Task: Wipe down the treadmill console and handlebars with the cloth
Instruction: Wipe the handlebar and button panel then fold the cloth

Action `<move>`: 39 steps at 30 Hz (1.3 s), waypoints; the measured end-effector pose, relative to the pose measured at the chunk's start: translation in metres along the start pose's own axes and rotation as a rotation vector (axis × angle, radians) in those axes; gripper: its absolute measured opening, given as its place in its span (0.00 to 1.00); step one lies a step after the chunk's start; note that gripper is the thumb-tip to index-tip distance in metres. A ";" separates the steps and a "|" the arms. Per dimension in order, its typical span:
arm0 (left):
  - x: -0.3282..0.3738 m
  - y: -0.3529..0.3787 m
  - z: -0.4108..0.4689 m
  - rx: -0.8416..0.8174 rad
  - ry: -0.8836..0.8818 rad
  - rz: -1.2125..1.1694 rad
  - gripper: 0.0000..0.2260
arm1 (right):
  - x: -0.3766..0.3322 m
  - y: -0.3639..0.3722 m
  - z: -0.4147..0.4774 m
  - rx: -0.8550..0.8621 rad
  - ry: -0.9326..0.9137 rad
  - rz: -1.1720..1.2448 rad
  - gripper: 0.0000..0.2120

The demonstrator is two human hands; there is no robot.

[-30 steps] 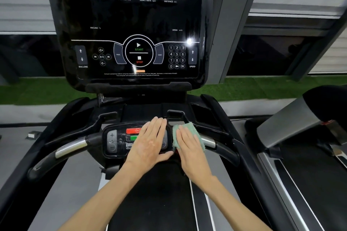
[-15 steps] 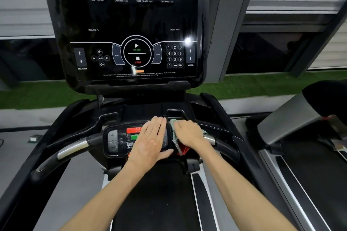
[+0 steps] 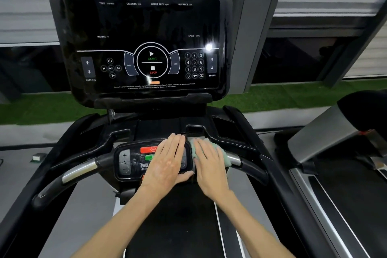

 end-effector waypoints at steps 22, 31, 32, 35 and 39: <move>0.003 -0.002 0.002 -0.080 -0.023 0.040 0.45 | 0.067 -0.028 -0.007 -0.019 0.161 0.001 0.24; 0.004 -0.002 0.003 -0.065 -0.029 0.030 0.46 | 0.041 -0.019 0.014 -0.103 0.096 -0.138 0.15; 0.004 -0.002 0.003 -0.066 -0.025 0.025 0.46 | 0.028 -0.016 0.016 -0.055 0.056 0.017 0.19; 0.004 -0.002 0.003 -0.067 -0.026 0.025 0.46 | 0.004 -0.019 0.015 -0.028 -0.008 0.144 0.28; 0.004 -0.003 0.002 -0.066 -0.030 0.027 0.46 | 0.020 -0.019 0.000 -0.047 -0.138 0.039 0.26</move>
Point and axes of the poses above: each hand's wrist, its own z-axis towards the middle knuckle, its own y-axis out of the palm, x = y × z, the point moved 2 cm from there along z, towards the middle knuckle, and after that the axes turned 7 degrees about -x, right-handed, at the moved point
